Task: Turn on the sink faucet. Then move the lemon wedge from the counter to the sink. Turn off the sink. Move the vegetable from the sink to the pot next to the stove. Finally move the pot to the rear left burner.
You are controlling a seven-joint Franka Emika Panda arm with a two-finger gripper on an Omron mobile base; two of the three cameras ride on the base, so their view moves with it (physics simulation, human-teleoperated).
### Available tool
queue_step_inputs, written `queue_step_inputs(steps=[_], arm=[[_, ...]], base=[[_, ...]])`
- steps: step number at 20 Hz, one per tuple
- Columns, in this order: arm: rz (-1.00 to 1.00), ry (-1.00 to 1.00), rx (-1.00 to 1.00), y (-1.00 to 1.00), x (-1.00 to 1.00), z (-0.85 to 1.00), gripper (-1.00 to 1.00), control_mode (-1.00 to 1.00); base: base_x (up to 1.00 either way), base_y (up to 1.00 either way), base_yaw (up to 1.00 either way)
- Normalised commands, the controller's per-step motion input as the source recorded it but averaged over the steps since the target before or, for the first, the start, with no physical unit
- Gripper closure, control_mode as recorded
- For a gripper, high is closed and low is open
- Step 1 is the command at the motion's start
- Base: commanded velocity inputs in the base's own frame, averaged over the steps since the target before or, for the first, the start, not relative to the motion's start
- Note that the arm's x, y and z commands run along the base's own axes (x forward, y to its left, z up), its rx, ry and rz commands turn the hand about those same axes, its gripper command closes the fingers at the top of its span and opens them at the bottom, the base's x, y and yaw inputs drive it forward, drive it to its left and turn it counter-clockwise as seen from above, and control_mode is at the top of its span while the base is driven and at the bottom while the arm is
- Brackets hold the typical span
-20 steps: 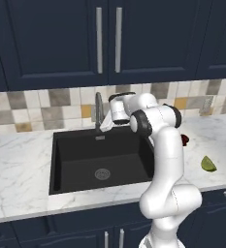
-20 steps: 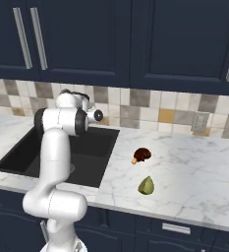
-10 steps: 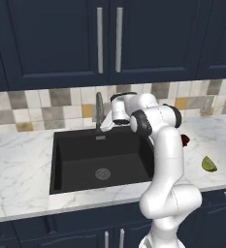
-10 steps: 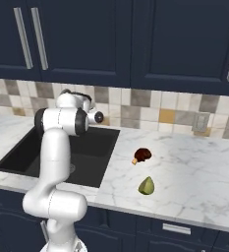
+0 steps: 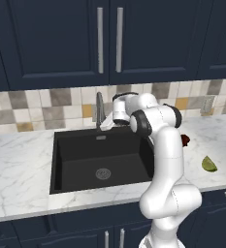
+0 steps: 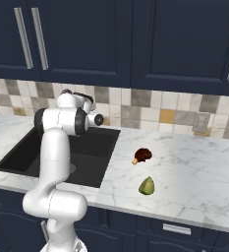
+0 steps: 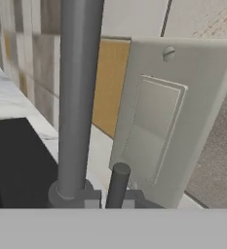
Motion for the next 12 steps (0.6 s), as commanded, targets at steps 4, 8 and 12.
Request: queue_step_inputs(steps=[4,8,12], arm=[[-0.03,0.09,0.07,-0.65,0.0,-0.25,1.0,-1.0],[0.0,0.12,0.05,-0.72,0.0,-0.34,1.0,-1.0],[0.0,0.12,0.04,-0.77,0.0,-0.43,1.0,-1.0]], base=[[0.0,0.0,0.0],[0.0,0.0,0.0],[0.0,0.0,0.0]])
